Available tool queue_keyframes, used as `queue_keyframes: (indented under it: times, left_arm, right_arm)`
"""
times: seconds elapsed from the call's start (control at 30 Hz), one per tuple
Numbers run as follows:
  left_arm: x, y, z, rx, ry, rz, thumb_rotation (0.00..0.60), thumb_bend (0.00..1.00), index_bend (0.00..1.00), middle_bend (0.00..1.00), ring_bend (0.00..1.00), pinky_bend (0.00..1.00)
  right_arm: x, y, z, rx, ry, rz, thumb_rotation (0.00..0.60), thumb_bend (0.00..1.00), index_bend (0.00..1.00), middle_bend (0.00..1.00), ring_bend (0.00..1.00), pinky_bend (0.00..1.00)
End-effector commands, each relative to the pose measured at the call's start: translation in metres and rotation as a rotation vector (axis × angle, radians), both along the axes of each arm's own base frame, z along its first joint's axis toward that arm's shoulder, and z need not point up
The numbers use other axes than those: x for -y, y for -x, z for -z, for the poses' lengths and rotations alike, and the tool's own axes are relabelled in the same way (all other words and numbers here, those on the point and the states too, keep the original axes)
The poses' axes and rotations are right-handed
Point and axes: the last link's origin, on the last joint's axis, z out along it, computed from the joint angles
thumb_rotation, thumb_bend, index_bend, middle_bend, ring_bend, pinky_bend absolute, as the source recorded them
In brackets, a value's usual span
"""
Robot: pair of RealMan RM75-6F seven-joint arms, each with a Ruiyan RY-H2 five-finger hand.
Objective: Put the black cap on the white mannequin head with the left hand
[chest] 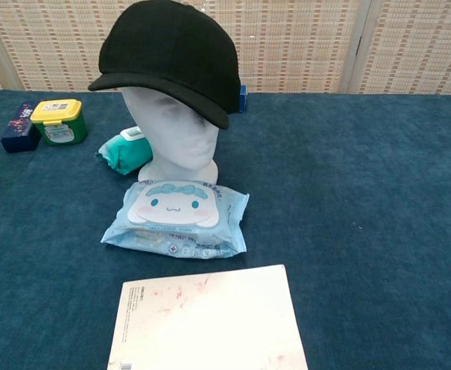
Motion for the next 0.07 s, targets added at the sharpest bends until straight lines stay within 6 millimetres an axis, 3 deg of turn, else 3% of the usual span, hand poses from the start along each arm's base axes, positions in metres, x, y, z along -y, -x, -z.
queue_keyframes:
  times: [0.03, 0.07]
  left_arm:
    - [0.0079, -0.0026, -0.0004, -0.013, 0.018, 0.006, 0.6, 0.1, 0.68, 0.3, 0.31, 0.43]
    - [0.008, -0.0022, 0.0007, -0.015, 0.024, 0.0, 0.6, 0.1, 0.68, 0.3, 0.31, 0.43]
  right_arm:
    - [0.0013, 0.0008, -0.0008, 0.0, 0.001, 0.004, 0.6, 0.0, 0.08, 0.14, 0.13, 0.26]
    - [0.0017, 0.001, -0.0007, -0.001, -0.001, 0.006, 0.6, 0.0, 0.08, 0.14, 0.13, 0.26]
